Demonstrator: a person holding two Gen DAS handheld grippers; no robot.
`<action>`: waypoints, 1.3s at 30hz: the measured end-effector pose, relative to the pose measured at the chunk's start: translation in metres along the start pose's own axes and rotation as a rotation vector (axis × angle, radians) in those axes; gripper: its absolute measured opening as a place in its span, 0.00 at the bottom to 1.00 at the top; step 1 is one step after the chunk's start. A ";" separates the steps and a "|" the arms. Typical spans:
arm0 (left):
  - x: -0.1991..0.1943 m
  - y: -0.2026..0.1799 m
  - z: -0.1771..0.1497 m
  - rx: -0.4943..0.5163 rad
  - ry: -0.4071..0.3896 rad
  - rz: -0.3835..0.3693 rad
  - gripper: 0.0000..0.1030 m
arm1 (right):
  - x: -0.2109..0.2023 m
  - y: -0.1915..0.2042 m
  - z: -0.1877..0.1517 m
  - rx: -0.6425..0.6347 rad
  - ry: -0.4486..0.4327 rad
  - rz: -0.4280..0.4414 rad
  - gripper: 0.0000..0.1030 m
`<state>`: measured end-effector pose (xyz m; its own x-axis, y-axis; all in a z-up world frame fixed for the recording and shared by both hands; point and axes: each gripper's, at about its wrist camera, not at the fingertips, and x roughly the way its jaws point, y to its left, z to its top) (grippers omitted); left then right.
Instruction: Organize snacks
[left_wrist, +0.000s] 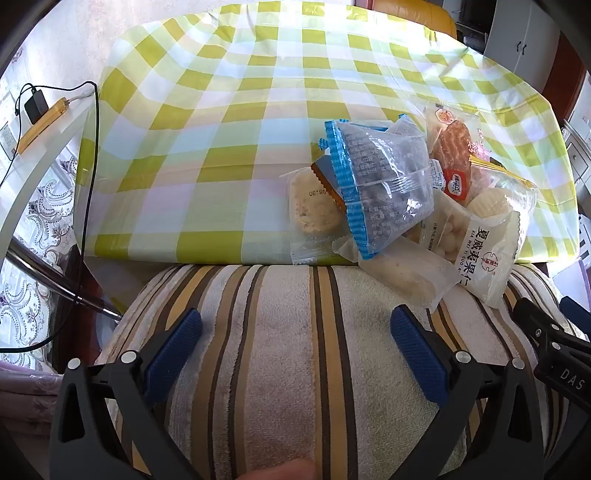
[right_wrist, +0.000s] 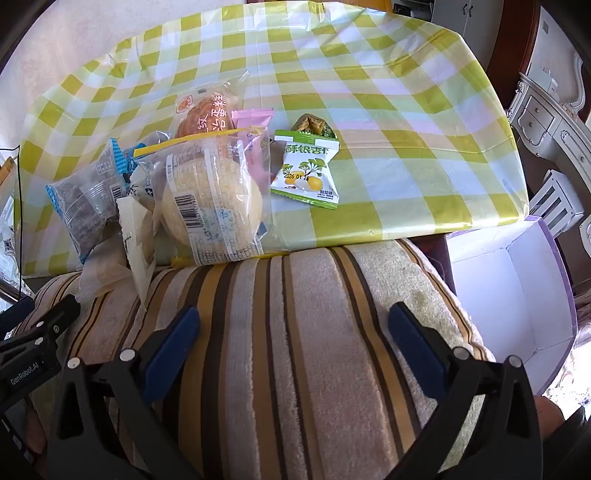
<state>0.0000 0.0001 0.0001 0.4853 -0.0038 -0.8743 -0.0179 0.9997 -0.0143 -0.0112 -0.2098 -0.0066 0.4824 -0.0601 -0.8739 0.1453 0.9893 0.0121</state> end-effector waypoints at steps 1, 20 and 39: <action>0.000 0.000 0.000 0.000 -0.001 0.001 0.96 | 0.000 0.000 0.000 -0.002 -0.001 -0.003 0.99; 0.002 0.000 0.001 0.004 0.005 0.016 0.96 | 0.000 0.000 0.000 0.001 -0.003 0.002 0.99; 0.003 0.000 0.002 0.005 0.006 0.015 0.96 | 0.000 0.000 -0.003 0.006 -0.029 0.000 0.99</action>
<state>0.0027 0.0000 -0.0015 0.4795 0.0109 -0.8775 -0.0208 0.9998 0.0011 -0.0140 -0.2091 -0.0083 0.5070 -0.0642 -0.8595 0.1505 0.9885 0.0150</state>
